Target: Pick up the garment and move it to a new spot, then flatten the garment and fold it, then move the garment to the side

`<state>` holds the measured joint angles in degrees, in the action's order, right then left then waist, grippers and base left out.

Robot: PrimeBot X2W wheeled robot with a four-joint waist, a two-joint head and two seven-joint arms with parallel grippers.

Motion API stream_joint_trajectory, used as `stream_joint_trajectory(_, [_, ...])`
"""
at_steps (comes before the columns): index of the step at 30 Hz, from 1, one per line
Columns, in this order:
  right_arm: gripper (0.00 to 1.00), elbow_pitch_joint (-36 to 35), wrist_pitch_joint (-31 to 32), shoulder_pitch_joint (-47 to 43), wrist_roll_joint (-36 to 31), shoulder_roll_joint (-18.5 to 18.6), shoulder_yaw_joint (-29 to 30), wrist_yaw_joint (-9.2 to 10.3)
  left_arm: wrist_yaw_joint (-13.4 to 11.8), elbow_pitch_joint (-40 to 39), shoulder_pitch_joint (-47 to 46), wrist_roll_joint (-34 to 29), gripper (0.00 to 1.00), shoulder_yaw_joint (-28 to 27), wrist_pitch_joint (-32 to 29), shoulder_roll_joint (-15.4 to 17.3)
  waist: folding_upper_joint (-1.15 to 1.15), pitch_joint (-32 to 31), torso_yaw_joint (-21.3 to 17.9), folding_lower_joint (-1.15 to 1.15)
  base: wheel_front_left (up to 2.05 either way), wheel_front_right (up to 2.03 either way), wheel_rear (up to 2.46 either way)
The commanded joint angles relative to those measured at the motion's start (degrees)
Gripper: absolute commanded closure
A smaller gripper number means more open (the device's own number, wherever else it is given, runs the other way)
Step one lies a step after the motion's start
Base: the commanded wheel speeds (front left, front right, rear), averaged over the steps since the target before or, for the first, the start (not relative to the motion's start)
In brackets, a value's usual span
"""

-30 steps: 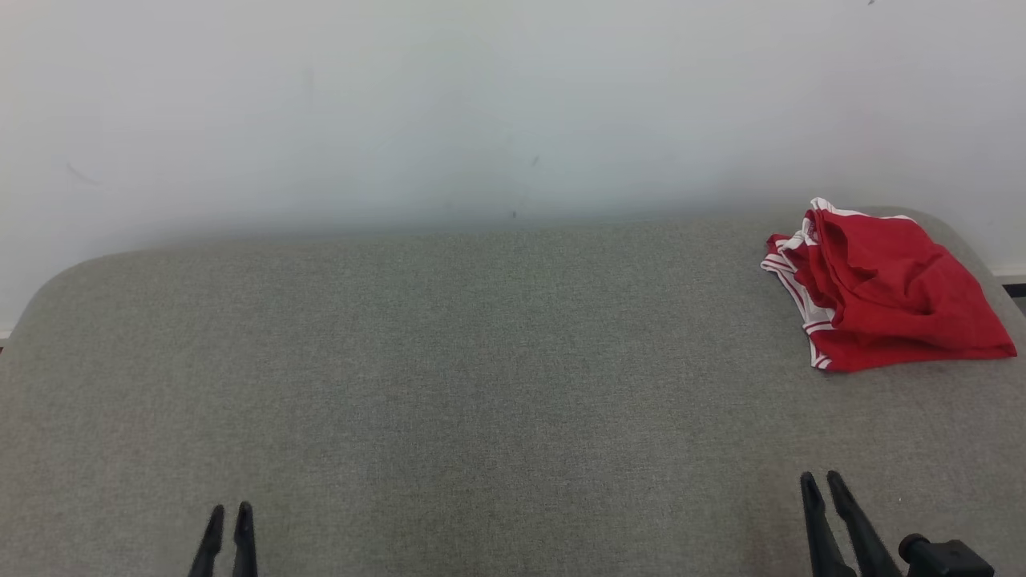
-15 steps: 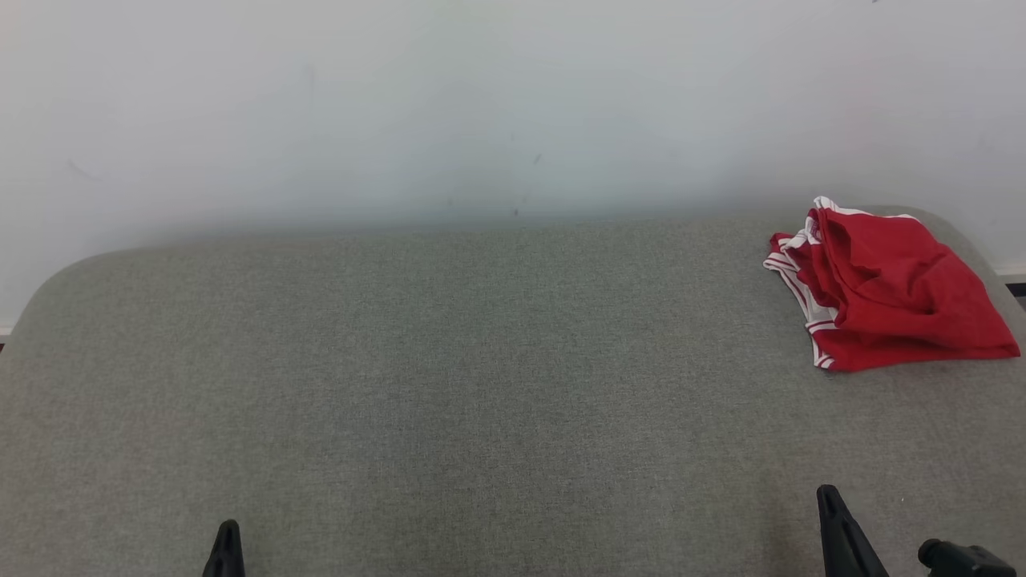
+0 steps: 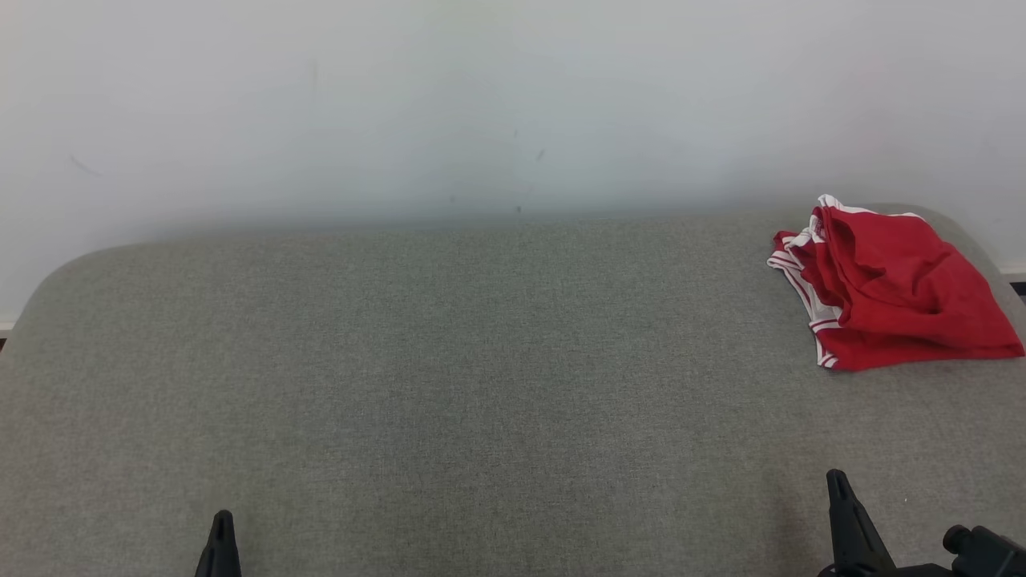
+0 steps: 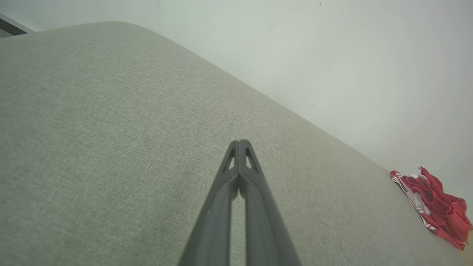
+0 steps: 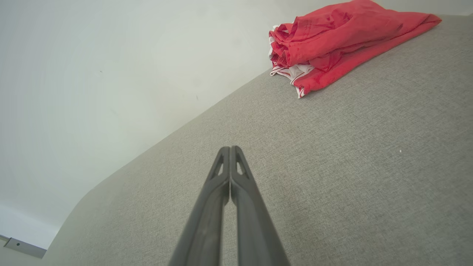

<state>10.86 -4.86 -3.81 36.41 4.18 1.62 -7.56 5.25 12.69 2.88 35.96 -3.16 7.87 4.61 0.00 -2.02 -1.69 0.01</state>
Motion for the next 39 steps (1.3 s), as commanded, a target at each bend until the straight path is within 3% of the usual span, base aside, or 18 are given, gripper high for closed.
stream_joint_trajectory(1, [1.0,-0.6,0.3,1.5,1.9,0.0,0.4,0.03,0.3,-0.6,-1.7,2.0,1.0,-0.3,-0.4,0.1,0.0,0.0,0.0,-0.01,0.0,0.0,0.0])
stream_joint_trajectory(39, [1.0,1.2,5.9,5.9,28.7,-0.6,2.6,0.07,1.4,0.3,-5.6,29.0,1.0,-1.9,-7.4,-0.8,0.0,0.9,0.7,-0.01,0.0,0.0,0.0])
